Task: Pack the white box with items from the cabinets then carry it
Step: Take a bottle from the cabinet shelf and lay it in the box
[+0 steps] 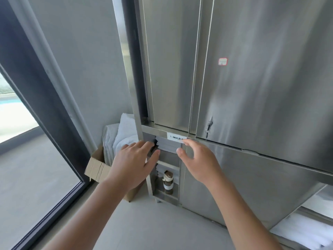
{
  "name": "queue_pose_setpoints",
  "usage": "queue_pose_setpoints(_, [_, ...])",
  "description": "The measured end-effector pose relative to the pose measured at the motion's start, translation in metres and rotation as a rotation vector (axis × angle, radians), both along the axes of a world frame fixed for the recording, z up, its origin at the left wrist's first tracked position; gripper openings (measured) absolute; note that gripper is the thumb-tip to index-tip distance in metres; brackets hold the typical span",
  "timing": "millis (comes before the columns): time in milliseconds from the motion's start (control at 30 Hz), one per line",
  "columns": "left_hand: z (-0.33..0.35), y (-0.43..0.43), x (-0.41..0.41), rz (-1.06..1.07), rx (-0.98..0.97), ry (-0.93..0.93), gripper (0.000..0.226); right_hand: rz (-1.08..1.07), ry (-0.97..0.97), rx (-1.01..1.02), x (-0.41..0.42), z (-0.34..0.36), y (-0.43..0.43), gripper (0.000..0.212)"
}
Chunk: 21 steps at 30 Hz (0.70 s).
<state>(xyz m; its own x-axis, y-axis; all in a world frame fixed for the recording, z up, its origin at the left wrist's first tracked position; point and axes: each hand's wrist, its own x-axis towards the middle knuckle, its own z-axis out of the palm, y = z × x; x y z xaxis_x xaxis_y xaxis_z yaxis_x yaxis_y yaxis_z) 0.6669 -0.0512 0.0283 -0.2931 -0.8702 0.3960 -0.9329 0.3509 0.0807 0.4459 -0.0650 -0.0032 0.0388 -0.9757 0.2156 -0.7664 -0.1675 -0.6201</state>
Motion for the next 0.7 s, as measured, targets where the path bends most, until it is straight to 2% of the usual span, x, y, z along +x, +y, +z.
queue_pose_setpoints(133, [-0.013,-0.03,-0.041,-0.141,0.053,-0.003,0.044,-0.147,0.003,0.032,-0.037,-0.005,0.006,0.054])
queue_pose_setpoints(400, [-0.035,-0.073,-0.147,-0.554,0.118,-0.059,0.045,-0.541,0.005,0.111,-0.099,-0.008,0.045,0.054])
queue_pose_setpoints(567, [-0.038,-0.109,-0.144,-0.663,0.111,-0.001,0.051,-0.662,0.014,0.145,-0.089,-0.006,0.04,0.054])
queue_pose_setpoints(700, [-0.05,-0.135,-0.122,-0.667,0.146,-0.004,0.05,-0.658,-0.021,0.156,-0.064,-0.016,0.018,0.053])
